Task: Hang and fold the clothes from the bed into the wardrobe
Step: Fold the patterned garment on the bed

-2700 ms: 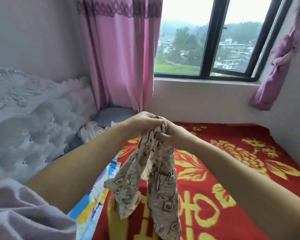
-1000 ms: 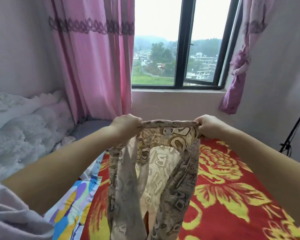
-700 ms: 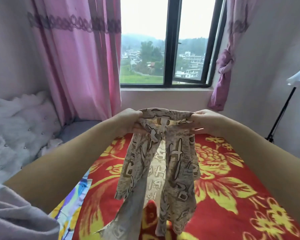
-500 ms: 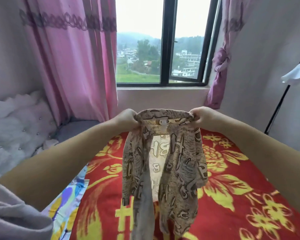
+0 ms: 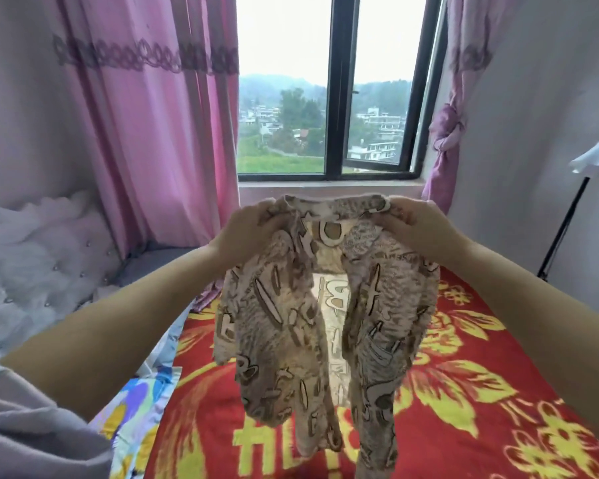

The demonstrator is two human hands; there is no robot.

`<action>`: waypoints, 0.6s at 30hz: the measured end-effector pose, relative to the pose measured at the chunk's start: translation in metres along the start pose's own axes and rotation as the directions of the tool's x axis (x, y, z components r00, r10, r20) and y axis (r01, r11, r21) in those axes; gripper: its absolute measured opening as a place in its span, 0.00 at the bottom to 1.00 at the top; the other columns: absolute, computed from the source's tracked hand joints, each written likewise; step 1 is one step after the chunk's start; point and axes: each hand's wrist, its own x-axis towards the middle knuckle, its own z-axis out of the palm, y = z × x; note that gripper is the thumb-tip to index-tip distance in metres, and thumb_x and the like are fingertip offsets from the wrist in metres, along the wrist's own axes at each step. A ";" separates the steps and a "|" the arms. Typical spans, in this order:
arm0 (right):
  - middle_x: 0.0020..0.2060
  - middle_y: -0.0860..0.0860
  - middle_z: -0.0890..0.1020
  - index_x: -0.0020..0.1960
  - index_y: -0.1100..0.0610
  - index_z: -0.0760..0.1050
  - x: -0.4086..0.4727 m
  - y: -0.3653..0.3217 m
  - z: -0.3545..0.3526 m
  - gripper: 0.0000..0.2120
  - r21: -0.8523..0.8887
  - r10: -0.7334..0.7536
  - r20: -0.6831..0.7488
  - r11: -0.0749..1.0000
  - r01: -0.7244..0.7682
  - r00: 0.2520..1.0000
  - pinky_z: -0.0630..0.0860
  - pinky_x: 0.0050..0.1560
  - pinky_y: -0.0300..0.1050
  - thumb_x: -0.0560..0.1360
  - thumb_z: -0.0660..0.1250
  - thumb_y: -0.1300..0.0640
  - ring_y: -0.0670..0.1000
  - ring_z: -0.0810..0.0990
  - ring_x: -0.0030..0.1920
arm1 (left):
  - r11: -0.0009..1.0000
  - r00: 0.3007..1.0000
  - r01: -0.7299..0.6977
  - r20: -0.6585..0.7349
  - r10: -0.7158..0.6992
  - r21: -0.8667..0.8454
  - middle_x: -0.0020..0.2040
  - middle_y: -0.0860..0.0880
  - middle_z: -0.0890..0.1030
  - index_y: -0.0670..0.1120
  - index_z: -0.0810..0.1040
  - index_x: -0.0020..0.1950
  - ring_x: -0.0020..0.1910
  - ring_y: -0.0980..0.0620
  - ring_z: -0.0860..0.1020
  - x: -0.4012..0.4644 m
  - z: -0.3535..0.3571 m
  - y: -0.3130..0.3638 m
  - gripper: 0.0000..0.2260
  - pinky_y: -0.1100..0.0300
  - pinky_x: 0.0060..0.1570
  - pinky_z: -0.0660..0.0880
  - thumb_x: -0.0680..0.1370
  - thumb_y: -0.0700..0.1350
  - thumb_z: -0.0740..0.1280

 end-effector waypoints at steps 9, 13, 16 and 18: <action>0.46 0.58 0.81 0.52 0.61 0.75 0.018 -0.031 0.048 0.10 -0.527 0.267 -0.003 0.818 -0.228 0.964 0.69 0.39 0.45 0.80 0.56 0.58 0.58 0.79 0.43 | 0.929 0.914 0.367 0.168 -0.371 0.051 0.32 0.48 0.76 0.46 0.75 0.40 0.25 0.54 0.71 0.020 0.034 0.031 0.12 0.62 0.23 0.67 0.81 0.47 0.61; 0.51 0.62 0.81 0.52 0.63 0.75 0.024 -0.053 0.062 0.17 -0.131 0.274 0.083 0.956 -0.262 0.958 0.70 0.47 0.47 0.83 0.52 0.53 0.61 0.78 0.50 | 0.718 0.797 0.597 0.373 -0.476 -0.359 0.27 0.45 0.76 0.41 0.75 0.41 0.19 0.54 0.74 0.026 0.047 0.061 0.11 0.64 0.20 0.72 0.80 0.39 0.58; 0.54 0.53 0.81 0.60 0.55 0.74 0.025 -0.055 0.056 0.20 0.144 0.219 0.340 0.949 -0.281 0.914 0.72 0.57 0.46 0.81 0.53 0.42 0.55 0.78 0.57 | 0.530 0.776 0.631 0.460 -0.432 -0.566 0.30 0.43 0.79 0.38 0.76 0.44 0.24 0.51 0.79 0.026 0.040 0.070 0.11 0.59 0.28 0.80 0.82 0.40 0.57; 0.58 0.48 0.77 0.70 0.51 0.66 0.018 -0.047 0.044 0.22 0.231 0.222 0.471 0.903 -0.362 0.854 0.73 0.61 0.44 0.79 0.62 0.45 0.49 0.76 0.59 | 0.437 0.790 0.613 0.523 -0.320 -0.659 0.38 0.42 0.82 0.38 0.76 0.48 0.34 0.49 0.82 0.027 0.028 0.070 0.08 0.56 0.41 0.82 0.81 0.40 0.58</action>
